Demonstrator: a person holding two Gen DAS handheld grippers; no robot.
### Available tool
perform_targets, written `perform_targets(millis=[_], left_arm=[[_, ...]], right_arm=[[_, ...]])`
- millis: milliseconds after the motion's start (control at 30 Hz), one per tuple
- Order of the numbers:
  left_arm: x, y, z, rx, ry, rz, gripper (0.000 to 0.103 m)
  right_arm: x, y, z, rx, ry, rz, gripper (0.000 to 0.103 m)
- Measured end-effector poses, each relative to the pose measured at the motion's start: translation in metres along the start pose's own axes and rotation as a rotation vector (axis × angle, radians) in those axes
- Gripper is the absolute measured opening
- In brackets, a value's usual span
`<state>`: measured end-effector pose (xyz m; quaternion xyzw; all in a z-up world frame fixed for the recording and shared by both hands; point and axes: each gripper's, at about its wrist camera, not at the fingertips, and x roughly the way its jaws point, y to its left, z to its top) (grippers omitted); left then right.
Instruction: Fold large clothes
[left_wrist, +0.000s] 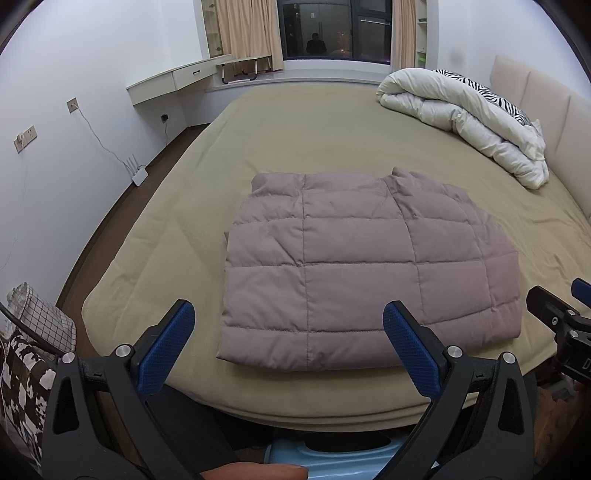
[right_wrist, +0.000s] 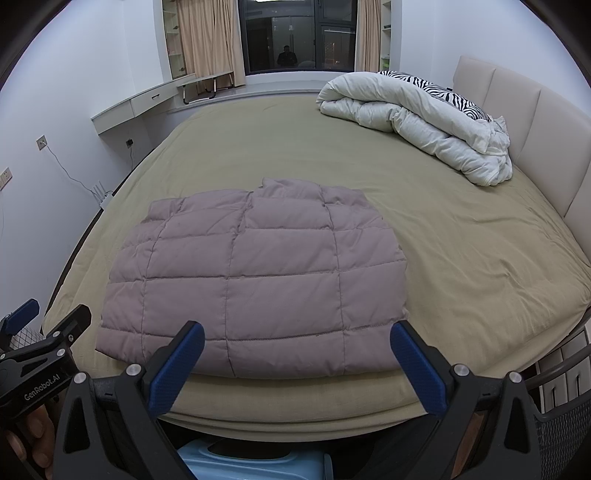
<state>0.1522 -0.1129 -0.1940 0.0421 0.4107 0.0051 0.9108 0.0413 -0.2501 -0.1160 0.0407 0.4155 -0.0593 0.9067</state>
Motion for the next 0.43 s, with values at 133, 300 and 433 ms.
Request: perform_targets(millis=[133, 300, 433], left_arm=[[0.001, -0.0001, 0.0007, 0.001, 0.005, -0.002, 0.103], [0.0034, 0.0017, 0.0025, 0.002, 0.006, -0.005, 0.103], [0.0041, 0.0013, 0.0028, 0.004, 0.004, -0.016, 0.103]], right_arm=[[0.0002, 0.0001, 0.0, 0.0, 0.002, 0.0, 0.103], [0.0012, 0.0002, -0.0013, -0.001, 0.004, 0.001, 0.103], [0.0012, 0.0007, -0.0018, 0.001, 0.006, 0.001, 0.103]])
